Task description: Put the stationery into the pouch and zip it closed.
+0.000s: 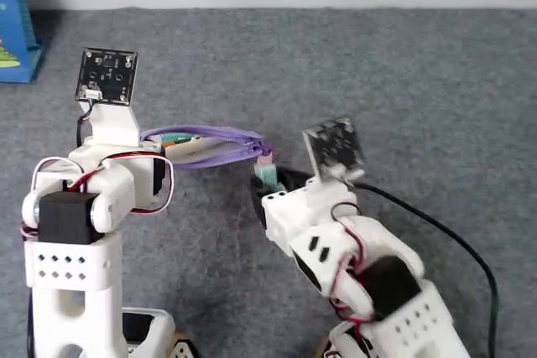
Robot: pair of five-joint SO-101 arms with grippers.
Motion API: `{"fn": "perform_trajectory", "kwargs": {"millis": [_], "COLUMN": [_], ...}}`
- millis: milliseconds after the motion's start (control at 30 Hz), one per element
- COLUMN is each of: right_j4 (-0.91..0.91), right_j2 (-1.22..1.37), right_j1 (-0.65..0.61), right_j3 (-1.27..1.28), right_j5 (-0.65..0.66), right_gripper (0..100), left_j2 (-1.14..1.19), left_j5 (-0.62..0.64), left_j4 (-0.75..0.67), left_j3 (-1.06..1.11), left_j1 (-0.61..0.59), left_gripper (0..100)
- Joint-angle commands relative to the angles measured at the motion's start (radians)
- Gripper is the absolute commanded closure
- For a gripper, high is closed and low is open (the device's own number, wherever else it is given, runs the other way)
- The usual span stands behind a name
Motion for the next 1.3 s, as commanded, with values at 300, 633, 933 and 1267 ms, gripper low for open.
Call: {"fn": "perform_trajectory", "kwargs": {"millis": [300,633,933,1267], "right_j4": [-0.483,-0.895,-1.184,-1.331], "right_j2": [-0.059,0.216,0.390,0.423], "right_j1": [-0.077,-0.101,-0.084,-0.087], "right_j3": [-0.021,0.038,0.163,0.273], "right_j5": [0.020,0.026,0.161,0.210], "right_gripper": [99.1,99.1,99.1,99.1], "left_j2": [0.000,0.006,0.006,0.006], "left_j5": [-0.009,-0.009,-0.009,-0.009], "left_j4": [0.009,0.023,0.025,0.023], "left_j3": [-0.019,-0.048,-0.070,-0.070], "left_j1": [0.002,0.002,0.002,0.003], "left_gripper": [99,99,99,99]}}
